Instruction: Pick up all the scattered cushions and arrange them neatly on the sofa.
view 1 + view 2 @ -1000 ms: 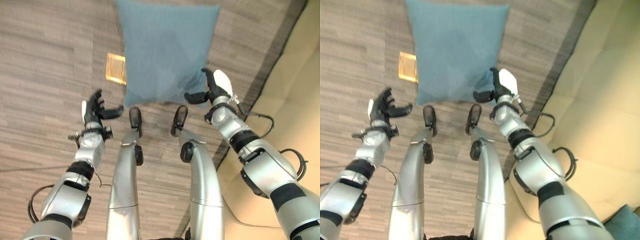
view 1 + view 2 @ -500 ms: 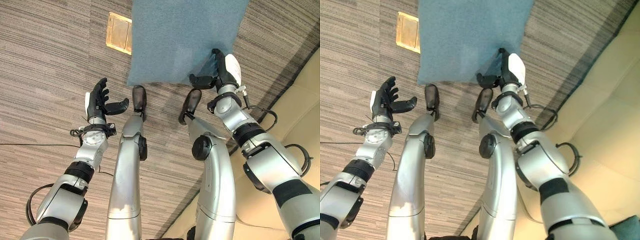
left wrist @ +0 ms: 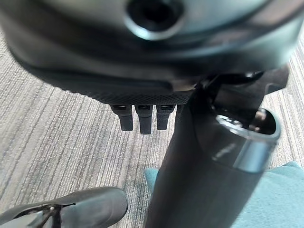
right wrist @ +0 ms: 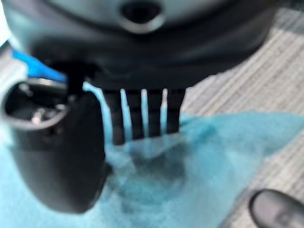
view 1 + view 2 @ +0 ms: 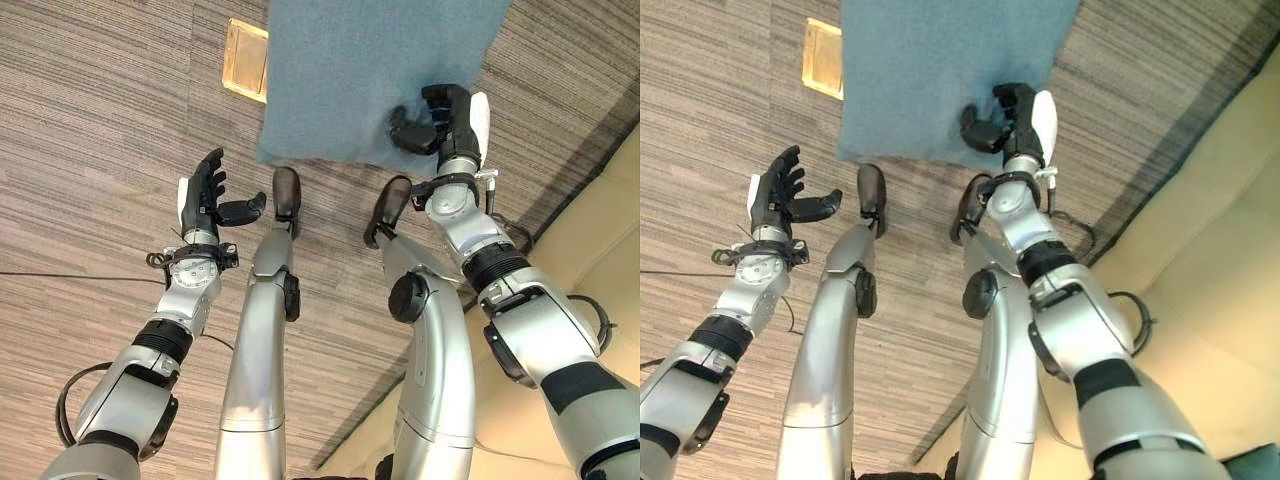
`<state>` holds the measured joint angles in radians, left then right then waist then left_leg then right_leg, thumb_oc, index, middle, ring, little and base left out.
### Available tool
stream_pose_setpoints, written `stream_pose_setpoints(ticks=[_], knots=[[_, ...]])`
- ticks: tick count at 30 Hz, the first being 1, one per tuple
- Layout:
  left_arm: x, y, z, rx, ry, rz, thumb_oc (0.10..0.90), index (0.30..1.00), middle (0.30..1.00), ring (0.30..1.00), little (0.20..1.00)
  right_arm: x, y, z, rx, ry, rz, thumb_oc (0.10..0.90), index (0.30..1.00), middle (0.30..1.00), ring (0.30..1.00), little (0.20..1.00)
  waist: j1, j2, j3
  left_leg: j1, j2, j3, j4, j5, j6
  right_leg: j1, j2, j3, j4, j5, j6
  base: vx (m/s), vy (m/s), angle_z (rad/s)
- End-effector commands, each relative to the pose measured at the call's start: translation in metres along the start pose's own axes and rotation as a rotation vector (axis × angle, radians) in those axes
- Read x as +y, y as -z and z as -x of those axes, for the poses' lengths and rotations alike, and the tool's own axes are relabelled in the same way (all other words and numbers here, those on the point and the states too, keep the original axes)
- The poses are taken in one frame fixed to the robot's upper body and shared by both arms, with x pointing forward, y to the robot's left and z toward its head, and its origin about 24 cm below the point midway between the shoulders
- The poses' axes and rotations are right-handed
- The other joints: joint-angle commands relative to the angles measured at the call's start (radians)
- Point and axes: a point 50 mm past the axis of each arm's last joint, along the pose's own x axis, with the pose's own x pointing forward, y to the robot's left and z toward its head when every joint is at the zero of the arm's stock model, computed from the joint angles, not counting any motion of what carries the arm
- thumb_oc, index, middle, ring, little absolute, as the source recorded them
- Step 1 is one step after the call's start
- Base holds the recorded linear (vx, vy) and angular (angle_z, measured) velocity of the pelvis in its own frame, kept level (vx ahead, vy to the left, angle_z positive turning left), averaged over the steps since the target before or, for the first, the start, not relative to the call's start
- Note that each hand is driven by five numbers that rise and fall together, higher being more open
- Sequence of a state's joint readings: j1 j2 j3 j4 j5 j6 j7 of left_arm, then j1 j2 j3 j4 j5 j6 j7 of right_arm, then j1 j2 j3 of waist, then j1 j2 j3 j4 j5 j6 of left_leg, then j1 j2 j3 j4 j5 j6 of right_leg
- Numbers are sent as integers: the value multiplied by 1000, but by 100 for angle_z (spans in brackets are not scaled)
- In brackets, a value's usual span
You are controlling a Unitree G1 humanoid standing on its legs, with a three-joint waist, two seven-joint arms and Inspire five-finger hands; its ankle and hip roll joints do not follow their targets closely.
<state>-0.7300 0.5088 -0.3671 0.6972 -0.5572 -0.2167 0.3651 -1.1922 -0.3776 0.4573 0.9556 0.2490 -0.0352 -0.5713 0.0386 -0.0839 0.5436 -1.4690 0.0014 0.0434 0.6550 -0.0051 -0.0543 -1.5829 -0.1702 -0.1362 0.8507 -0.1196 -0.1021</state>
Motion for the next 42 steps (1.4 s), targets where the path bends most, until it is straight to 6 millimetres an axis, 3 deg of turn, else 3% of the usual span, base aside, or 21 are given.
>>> stream_pose_setpoints(ticks=[1,9,14,16,17,18,19,20,21,23,28,29,31,36,37,42], knots=[[5,5,12,-29,-60,50,800,900,900,900,900,41,-33,24,-158,-139,-150,400,300,300,300,300,-34,83,-24,60,-6,-22,-55,-76,38,115,39,75,-117,-9,153,-38,-16,0],[1,10,18,-24,-63,50,800,900,900,900,900,35,-6,33,-107,-112,-144,400,300,300,300,300,-56,76,-24,188,15,-41,-220,-14,19,242,62,50,-257,34,163,-51,-12,0],[2,15,23,-20,-54,40,800,900,900,900,900,22,3,35,-132,-91,-110,400,300,300,300,300,-62,56,-24,340,19,-32,-318,12,-2,389,66,28,-357,69,175,-73,8,-4],[4,20,27,-7,-51,46,800,900,900,900,900,15,6,35,-148,-86,-77,400,300,300,300,300,-61,40,-24,406,24,-26,-339,8,-8,453,63,16,-390,80,180,-102,29,-4],[5,20,28,-10,-46,44,800,900,900,900,900,11,5,35,-167,-81,-64,400,300,300,300,300,-64,28,-24,416,25,-19,-345,33,-4,469,56,2,-420,114,175,-70,25,-2],[7,23,30,-5,-40,32,800,900,900,900,900,6,9,35,-171,-79,-36,400,300,300,300,300,-63,19,-24,472,31,-22,-350,0,-13,525,58,1,-436,96,187,-169,34,-4],[10,30,36,12,-25,20,800,900,900,900,900,-5,14,36,-194,-70,3,400,300,300,300,300,-67,-7,-24,513,35,-9,-346,15,-10,583,48,-22,-482,132,185,-86,16,-4],[10,31,37,14,-24,19,800,900,900,900,900,-5,14,37,-191,-71,4,400,300,300,300,300,-66,-7,-24,518,35,-9,-348,15,-10,588,49,-23,-485,133,185,-84,8,-3],[14,35,39,28,-26,9,800,900,900,900,900,-12,21,38,-190,-69,42,400,300,300,300,300,-66,-18,-24,564,41,-14,-346,-22,-17,628,52,-20,-480,114,198,-52,-2,-2],[18,42,45,48,-28,17,800,900,900,900,900,-19,27,41,-202,-71,94,400,300,300,300,300,-70,-46,-28,603,40,-6,-338,-8,-9,686,45,-38,-514,146,189,-87,17,-3],[28,67,67,152,-51,132,800,900,900,900,900,-35,60,60,-142,-108,190,400,300,300,300,300,-77,-108,-80,764,44,2,-370,-36,-4,856,39,-56,-577,160,198,17,20,-5],[28,67,67,153,-50,132,800,900,900,900,900,-35,60,60,-142,-108,190,400,300,300,300,300,-76,-108,-80,765,44,2,-371,-35,-4,856,39,-56,-578,160,198,55,18,-12],[29,76,77,190,-39,148,800,900,900,900,900,-39,79,72,-87,-130,203,400,300,300,300,300,-84,-128,-116,868,39,18,-408,-43,-2,953,34,-62,-605,166,208,74,59,-6],[34,84,88,222,-35,148,800,900,900,900,900,-46,89,80,-64,-152,237,400,300,300,300,300,-87,-141,-145,978,31,36,-441,-52,5,1065,36,-56,-646,168,212,65,71,-7],[41,86,93,229,-30,121,800,900,900,900,900,-49,90,83,-73,-166,257,400,300,300,300,300,-91,-143,-167,1042,29,51,-459,-61,11,1123,39,-46,-667,172,217,60,88,-21],[49,91,99,255,-17,83,800,900,900,900,900,-53,99,90,-45,-193,280,400,300,300,300,300,-97,-138,-193,1110,26,69,-484,-67,20,1185,37,-31,-687,175,225,50,79,-17]])
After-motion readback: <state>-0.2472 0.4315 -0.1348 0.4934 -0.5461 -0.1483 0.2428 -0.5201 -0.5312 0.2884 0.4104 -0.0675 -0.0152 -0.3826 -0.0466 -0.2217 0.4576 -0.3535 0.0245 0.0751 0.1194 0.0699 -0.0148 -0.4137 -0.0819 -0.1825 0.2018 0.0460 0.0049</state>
